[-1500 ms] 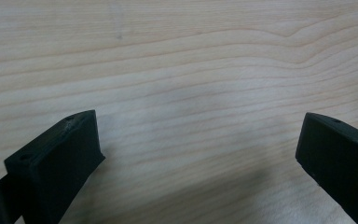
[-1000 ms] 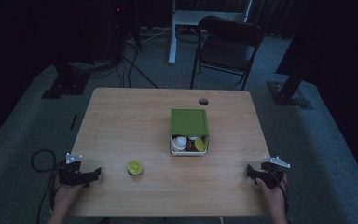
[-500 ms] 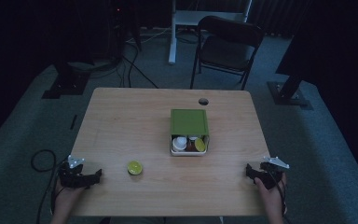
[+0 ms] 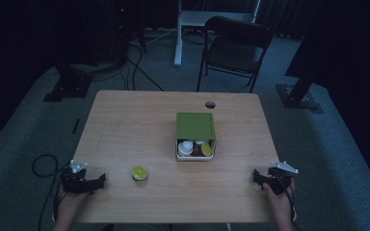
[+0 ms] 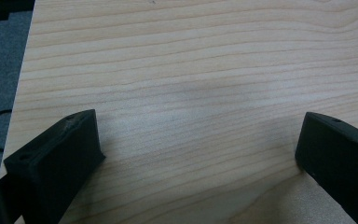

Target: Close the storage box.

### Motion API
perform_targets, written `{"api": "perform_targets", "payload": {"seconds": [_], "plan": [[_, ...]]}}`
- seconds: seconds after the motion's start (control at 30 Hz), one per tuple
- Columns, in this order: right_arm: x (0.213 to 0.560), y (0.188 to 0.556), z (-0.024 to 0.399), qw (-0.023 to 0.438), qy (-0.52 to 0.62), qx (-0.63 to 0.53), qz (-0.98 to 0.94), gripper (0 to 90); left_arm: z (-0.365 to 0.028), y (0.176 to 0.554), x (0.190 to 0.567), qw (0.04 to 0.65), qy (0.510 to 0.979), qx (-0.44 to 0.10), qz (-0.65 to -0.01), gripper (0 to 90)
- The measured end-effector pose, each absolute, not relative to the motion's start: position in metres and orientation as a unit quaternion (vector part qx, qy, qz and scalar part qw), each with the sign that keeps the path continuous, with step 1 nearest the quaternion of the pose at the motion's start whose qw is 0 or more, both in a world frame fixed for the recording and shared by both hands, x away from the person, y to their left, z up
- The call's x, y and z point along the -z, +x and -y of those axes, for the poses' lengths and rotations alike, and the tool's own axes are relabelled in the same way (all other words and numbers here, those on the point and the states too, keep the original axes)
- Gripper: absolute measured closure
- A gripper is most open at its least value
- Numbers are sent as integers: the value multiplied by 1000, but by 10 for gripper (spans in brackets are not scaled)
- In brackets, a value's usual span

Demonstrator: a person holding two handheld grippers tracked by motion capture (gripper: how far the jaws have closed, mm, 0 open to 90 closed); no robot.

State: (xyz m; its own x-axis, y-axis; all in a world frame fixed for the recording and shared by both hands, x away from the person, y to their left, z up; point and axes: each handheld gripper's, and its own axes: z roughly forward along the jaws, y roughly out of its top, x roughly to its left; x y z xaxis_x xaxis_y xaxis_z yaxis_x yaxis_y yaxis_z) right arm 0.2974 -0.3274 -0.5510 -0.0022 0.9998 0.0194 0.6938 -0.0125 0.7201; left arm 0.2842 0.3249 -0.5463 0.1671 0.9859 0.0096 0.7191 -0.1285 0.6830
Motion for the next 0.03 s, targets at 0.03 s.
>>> {"api": "perform_targets", "payload": {"seconds": [0.03], "plan": [[551, 297, 327, 270, 653, -283, -649, 111, -325, 284, 546, 278, 712, -240, -599, 1]]}}
